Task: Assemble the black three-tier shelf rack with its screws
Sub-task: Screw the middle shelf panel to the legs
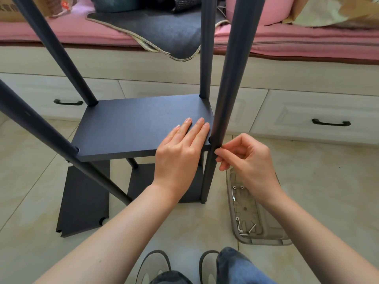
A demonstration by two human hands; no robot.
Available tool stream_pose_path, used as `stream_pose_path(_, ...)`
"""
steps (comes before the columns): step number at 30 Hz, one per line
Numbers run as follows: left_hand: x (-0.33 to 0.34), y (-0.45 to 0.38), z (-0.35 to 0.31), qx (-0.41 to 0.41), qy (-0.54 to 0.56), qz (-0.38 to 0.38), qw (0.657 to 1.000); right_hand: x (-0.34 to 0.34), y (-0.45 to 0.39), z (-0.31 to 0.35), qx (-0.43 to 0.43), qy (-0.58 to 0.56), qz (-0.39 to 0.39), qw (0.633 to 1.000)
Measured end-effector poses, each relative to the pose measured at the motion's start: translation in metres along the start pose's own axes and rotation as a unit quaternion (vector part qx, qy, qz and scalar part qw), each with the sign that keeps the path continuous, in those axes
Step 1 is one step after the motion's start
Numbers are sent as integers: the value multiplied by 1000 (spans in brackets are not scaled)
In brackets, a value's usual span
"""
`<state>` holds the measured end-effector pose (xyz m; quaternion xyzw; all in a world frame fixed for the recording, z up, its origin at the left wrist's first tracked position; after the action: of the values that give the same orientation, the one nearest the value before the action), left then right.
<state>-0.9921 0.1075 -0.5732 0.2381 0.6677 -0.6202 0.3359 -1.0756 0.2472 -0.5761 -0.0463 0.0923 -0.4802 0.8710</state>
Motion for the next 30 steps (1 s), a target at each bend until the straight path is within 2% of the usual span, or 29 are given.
stream_pose_path(8, 2, 1, 2, 14, -1, -17, 1000, 2, -1, -5, 41, -82, -6, 996)
stream_pose_path(16, 1, 0, 1, 10, 3, -16, 1000, -6, 7, -9, 69, -114, 26, 991)
stream_pose_path(23, 0, -1, 0, -9, 14, 1, 1000, -5, 7, 1, 40, -65, 7, 997)
stream_pose_path(27, -2, -2, -1, -12, 22, 8, 1000, -7, 7, 4, -5, 26, -5, 1000)
stream_pose_path(30, -3, -1, -1, -10, 21, 7, 1000, -8, 8, 1, -14, 42, -11, 999)
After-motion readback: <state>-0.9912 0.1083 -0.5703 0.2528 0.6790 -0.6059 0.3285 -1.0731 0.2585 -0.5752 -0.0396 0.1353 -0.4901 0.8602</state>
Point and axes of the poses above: each hand's wrist, its own y-axis away from the middle knuckle, its own x-axis out of the palm, z = x × y, the point moved 3 cm from there along -y, towards the middle knuckle
